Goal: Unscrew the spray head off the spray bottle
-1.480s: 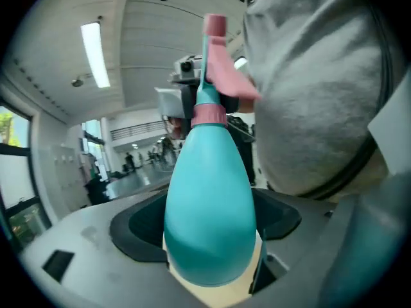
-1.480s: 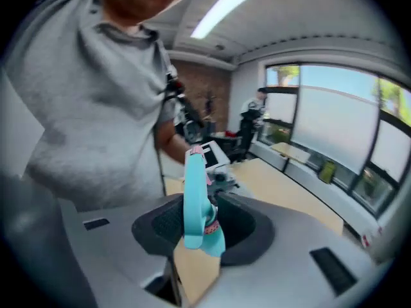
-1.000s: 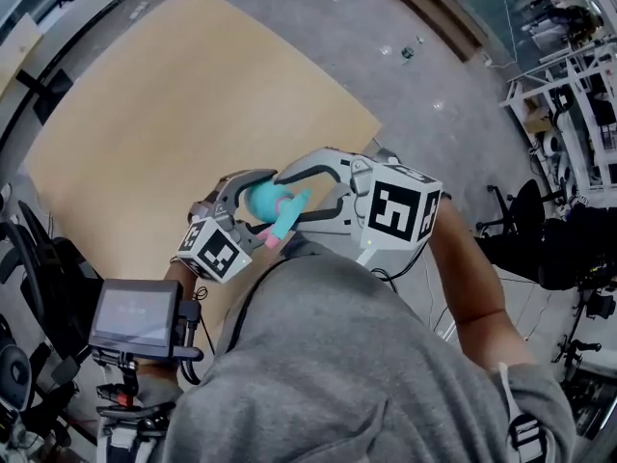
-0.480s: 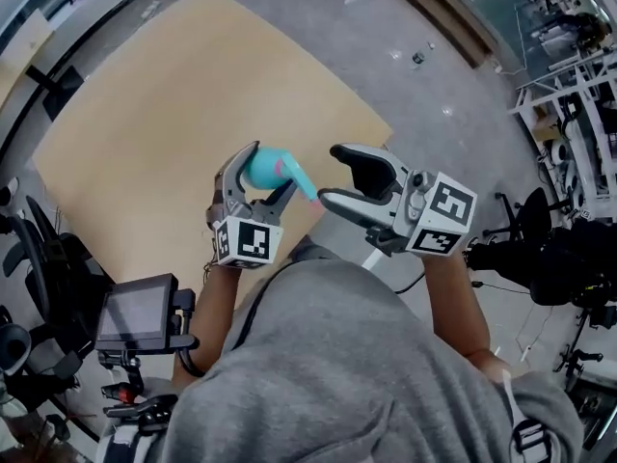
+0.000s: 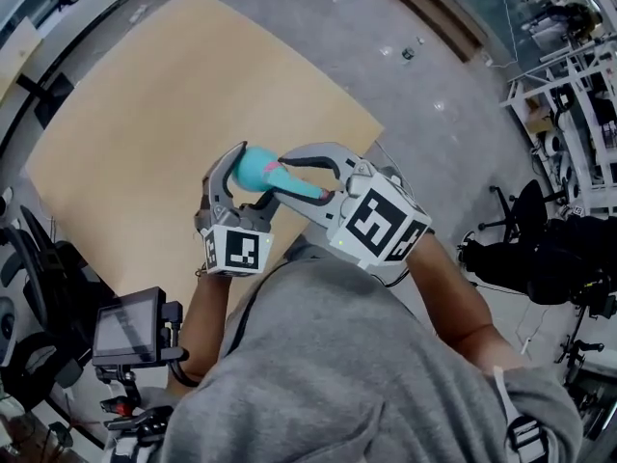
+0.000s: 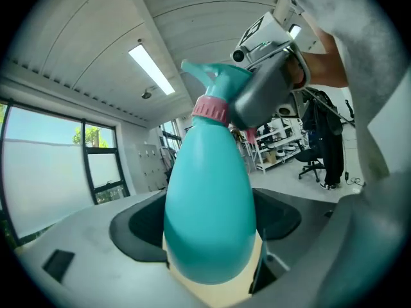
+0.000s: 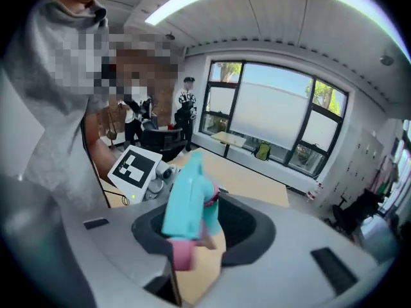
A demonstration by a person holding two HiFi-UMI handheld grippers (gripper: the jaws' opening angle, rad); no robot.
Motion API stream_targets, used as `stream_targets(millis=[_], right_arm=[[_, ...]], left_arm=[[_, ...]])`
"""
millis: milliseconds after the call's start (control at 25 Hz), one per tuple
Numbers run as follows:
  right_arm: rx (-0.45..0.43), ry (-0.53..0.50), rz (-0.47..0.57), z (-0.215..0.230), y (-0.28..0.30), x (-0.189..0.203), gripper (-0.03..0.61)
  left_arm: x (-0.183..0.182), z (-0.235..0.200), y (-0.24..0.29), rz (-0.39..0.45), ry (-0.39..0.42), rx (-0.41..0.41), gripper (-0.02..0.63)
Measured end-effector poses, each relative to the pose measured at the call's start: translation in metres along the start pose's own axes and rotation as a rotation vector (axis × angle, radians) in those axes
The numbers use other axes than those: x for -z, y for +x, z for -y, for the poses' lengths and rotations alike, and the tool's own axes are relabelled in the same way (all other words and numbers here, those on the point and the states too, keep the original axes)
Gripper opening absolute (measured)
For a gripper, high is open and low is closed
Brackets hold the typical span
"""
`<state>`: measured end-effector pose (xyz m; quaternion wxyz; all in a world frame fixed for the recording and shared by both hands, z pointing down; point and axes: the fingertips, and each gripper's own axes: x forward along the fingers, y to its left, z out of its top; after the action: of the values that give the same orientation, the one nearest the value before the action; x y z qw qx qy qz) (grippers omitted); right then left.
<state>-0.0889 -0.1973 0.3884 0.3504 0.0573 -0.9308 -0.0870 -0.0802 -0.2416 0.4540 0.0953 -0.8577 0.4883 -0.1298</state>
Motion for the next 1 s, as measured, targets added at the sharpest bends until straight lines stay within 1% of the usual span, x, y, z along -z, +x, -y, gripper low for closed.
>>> stream_targets(millis=[40, 80, 120, 160, 200, 280, 320, 400, 440, 480, 520, 560, 640, 720, 840, 920, 1000], right_arm=[[-0.015, 0.003, 0.007, -0.003, -0.001, -0.003, 0.137], [-0.040, -0.013, 0.007, -0.008, -0.002, -0.004, 0.134], [-0.077, -0.058, 0.001, -0.015, -0.002, -0.004, 0.132], [-0.126, -0.132, -0.008, -0.025, -0.003, -0.003, 0.132], [-0.187, -0.231, -0.017, -0.037, -0.005, -0.001, 0.130], [-0.338, -0.438, -0.030, -0.062, -0.014, 0.004, 0.131], [-0.420, -0.507, -0.040, -0.072, -0.019, 0.006, 0.132], [-0.571, -0.576, -0.066, -0.088, -0.029, 0.010, 0.132], [-0.631, -0.588, -0.074, -0.094, -0.033, 0.011, 0.131], [-0.673, -0.588, -0.075, -0.097, -0.035, 0.011, 0.132], [-0.699, -0.576, -0.070, -0.098, -0.036, 0.010, 0.130], [-0.710, -0.556, -0.060, -0.098, -0.036, 0.008, 0.131], [-0.705, -0.506, -0.038, -0.094, -0.035, 0.006, 0.130], [-0.684, -0.462, -0.016, -0.088, -0.035, 0.004, 0.130], [-0.649, -0.420, 0.011, -0.078, -0.039, 0.002, 0.130], [-0.619, -0.409, 0.021, -0.071, -0.040, 0.001, 0.130], [-0.585, -0.400, 0.033, -0.062, -0.043, -0.001, 0.130]], left_arm=[[-0.001, 0.003, -0.002, 0.004, 0.013, 0.034, 0.387], [-0.001, 0.007, -0.005, 0.010, 0.024, 0.084, 0.387], [-0.002, 0.015, -0.009, 0.015, 0.036, 0.150, 0.387], [-0.001, 0.024, -0.014, 0.023, 0.053, 0.231, 0.387], [-0.002, 0.036, -0.021, 0.035, 0.073, 0.326, 0.387], [-0.004, 0.063, -0.042, 0.062, 0.117, 0.535, 0.387], [-0.005, 0.075, -0.052, 0.068, 0.136, 0.634, 0.387], [-0.006, 0.094, -0.071, 0.067, 0.169, 0.804, 0.388], [-0.006, 0.100, -0.078, 0.065, 0.184, 0.868, 0.388], [-0.007, 0.103, -0.082, 0.065, 0.197, 0.911, 0.387], [-0.007, 0.105, -0.084, 0.065, 0.206, 0.933, 0.387], [-0.007, 0.105, -0.085, 0.065, 0.208, 0.940, 0.387], [-0.006, 0.103, -0.084, 0.071, 0.193, 0.926, 0.387], [-0.007, 0.100, -0.081, 0.083, 0.160, 0.901, 0.388], [-0.003, 0.097, -0.073, 0.089, 0.124, 0.848, 0.388], [0.008, 0.094, -0.065, 0.079, 0.109, 0.795, 0.388], [0.022, 0.088, -0.056, 0.066, 0.075, 0.735, 0.388]])
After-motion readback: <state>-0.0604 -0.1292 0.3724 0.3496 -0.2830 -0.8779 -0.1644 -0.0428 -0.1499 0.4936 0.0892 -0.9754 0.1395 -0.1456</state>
